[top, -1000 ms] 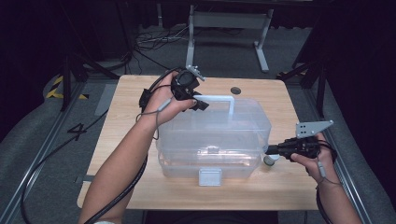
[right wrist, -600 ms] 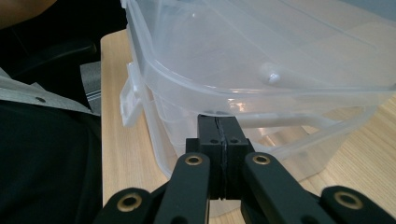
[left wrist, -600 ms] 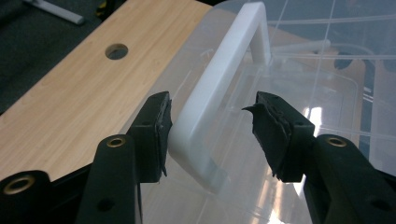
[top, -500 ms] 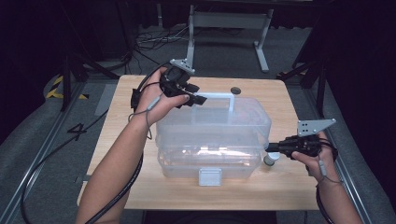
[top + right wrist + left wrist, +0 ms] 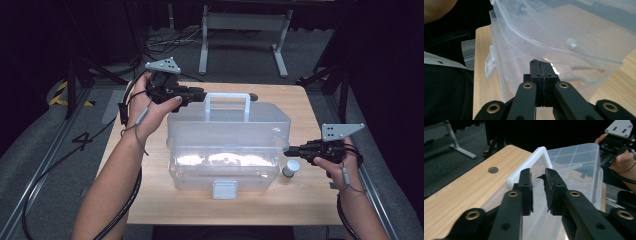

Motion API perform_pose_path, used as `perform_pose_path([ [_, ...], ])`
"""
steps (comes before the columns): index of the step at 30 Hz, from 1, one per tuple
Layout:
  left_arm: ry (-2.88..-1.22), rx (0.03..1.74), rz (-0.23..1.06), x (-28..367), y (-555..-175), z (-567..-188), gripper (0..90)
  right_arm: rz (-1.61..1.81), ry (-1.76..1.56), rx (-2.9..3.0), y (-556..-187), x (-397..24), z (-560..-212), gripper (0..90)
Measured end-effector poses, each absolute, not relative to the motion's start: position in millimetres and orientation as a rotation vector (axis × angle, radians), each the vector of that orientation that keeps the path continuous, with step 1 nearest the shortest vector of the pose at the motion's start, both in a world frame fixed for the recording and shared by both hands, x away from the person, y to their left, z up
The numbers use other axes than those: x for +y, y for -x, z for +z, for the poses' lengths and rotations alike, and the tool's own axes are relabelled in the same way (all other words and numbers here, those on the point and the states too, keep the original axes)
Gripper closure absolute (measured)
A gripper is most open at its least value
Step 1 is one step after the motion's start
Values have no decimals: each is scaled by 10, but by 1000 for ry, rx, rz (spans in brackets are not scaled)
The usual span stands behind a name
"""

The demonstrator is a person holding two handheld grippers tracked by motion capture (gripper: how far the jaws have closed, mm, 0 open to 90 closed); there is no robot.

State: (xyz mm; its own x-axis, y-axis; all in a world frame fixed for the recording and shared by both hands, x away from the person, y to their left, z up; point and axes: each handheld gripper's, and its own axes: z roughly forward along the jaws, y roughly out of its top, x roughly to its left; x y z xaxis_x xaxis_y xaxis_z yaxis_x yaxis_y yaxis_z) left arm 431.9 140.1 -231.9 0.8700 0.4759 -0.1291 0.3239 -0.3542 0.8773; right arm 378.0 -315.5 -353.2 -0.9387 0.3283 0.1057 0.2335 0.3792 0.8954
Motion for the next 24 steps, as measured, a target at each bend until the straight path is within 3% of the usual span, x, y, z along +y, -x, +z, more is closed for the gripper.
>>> perform_pose_path([
  [5,-1958,592,190,1492,-4227,-2289,890,1631,-511,2496,-3815,-3140,-3504,900],
  [24,-1933,652,210,1762,-3877,-2299,897,1707,-509,2384,-4006,-3134,-3358,900],
])
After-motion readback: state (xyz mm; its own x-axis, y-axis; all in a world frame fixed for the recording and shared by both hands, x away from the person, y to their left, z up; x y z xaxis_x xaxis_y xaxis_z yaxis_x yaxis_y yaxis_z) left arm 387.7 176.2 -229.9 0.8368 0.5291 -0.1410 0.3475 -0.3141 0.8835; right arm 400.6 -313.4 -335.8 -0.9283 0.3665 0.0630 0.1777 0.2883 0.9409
